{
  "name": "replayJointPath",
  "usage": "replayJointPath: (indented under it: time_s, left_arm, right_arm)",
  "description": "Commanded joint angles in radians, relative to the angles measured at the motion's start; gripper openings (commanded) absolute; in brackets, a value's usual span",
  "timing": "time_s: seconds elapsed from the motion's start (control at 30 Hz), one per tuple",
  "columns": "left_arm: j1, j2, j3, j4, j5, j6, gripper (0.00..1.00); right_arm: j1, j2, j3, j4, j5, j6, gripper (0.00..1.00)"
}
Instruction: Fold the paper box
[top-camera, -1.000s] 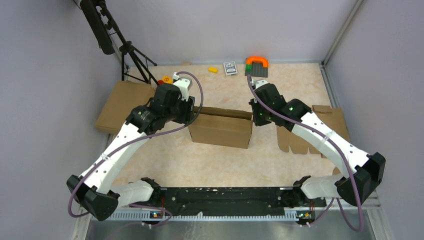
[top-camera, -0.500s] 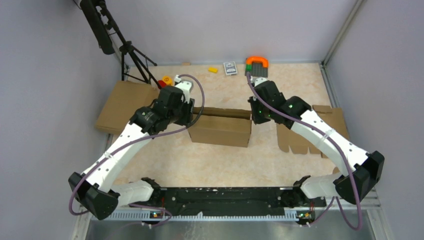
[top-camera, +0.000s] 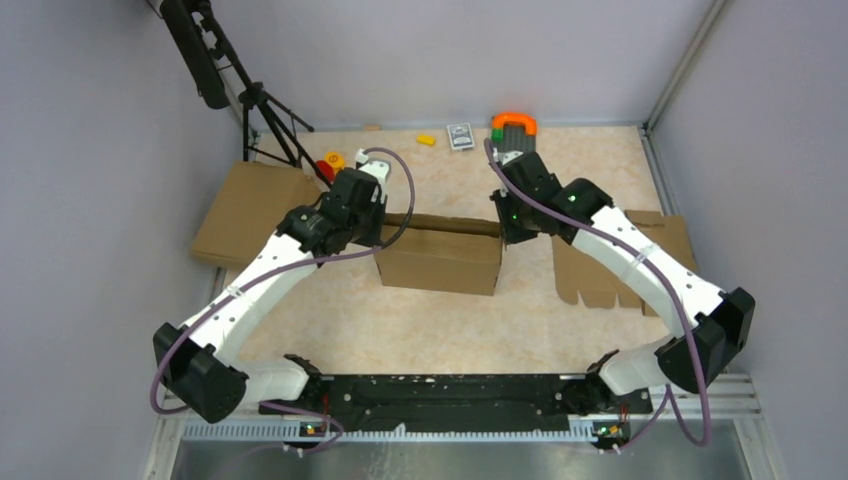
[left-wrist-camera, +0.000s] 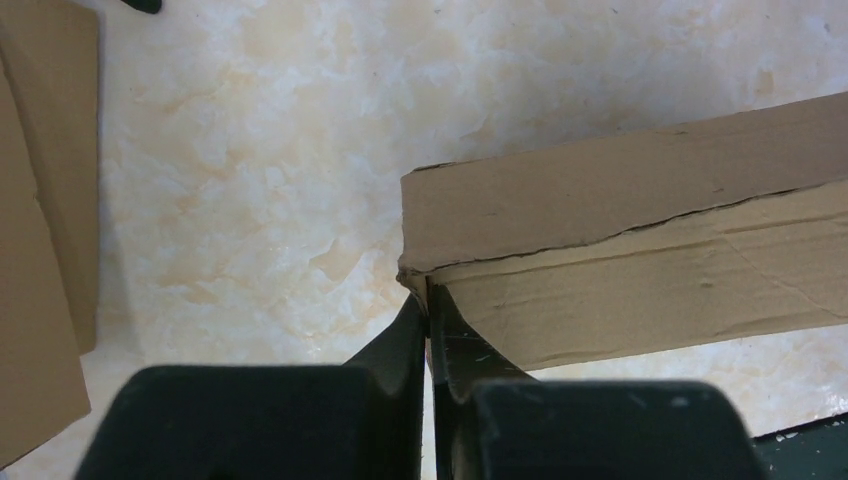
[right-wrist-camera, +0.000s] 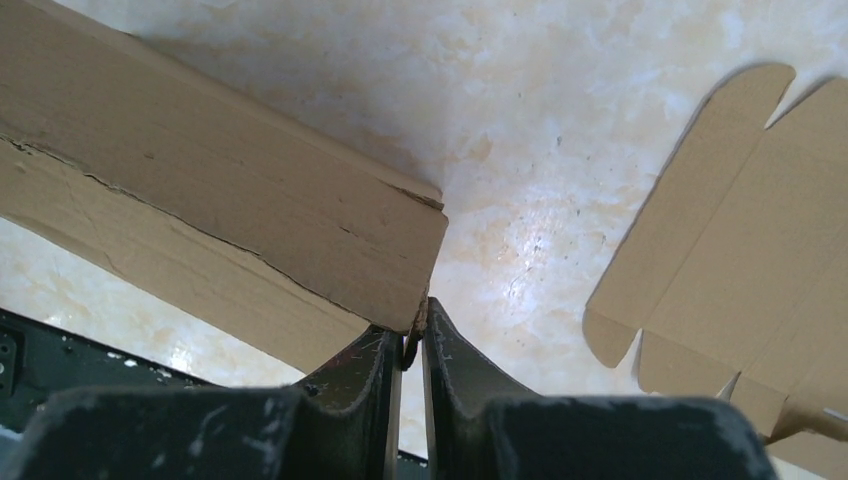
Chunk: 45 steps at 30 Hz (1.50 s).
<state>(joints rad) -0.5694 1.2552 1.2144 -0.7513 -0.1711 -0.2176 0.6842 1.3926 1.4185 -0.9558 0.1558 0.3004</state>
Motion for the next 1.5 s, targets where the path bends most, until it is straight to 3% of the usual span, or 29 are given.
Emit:
replayJointPath:
  time_s: [0.0,0.13,0.37,0.43,0.7,0.93,1.07,1.1,1.2,1.3,1.47]
  left_arm:
    - [-0.003,0.015,0.000,0.031,0.020,-0.018,0.00]
    - [-0.003,0.005,-0.002,0.032,0.021,-0.022,0.00]
    - [-0.003,0.001,-0.002,0.026,0.024,-0.023,0.00]
    - [-0.003,0.001,-0.003,0.024,0.025,-0.023,0.00]
    - [-0.003,0.002,0.001,0.020,0.030,-0.025,0.00]
    - [-0.003,0.010,0.007,0.010,0.036,-0.029,0.00]
    - [-0.004,0.011,0.010,0.007,0.035,-0.029,0.00]
    - [-0.003,0.011,0.009,0.006,0.035,-0.029,0.00]
    - [-0.004,0.009,0.010,0.003,0.033,-0.031,0.00]
    - [-0.004,0.006,0.009,0.002,0.032,-0.031,0.00]
    - [-0.003,0.004,0.012,-0.002,0.030,-0.031,0.00]
  right_arm:
    - [-0.002,0.012,0.064,-0.034,-0.046,0.035,0.11]
    - [-0.002,0.021,0.072,-0.044,-0.045,0.045,0.13]
    - [-0.002,-0.035,-0.061,0.039,0.018,0.026,0.34]
    - [-0.002,-0.080,-0.117,0.102,0.037,0.025,0.36]
    - [-0.002,-0.229,-0.288,0.318,0.110,-0.048,0.34]
    - [-0.002,-0.238,-0.302,0.339,0.092,-0.081,0.32]
    - [-0.002,-0.223,-0.303,0.350,0.090,-0.103,0.14]
    - [-0.002,-0.220,-0.300,0.348,0.087,-0.108,0.13]
    - [-0.002,-0.222,-0.300,0.333,0.087,-0.121,0.18]
    - [-0.002,-0.232,-0.317,0.335,0.102,-0.141,0.31]
    - [-0.002,-0.239,-0.345,0.343,0.138,-0.160,0.31]
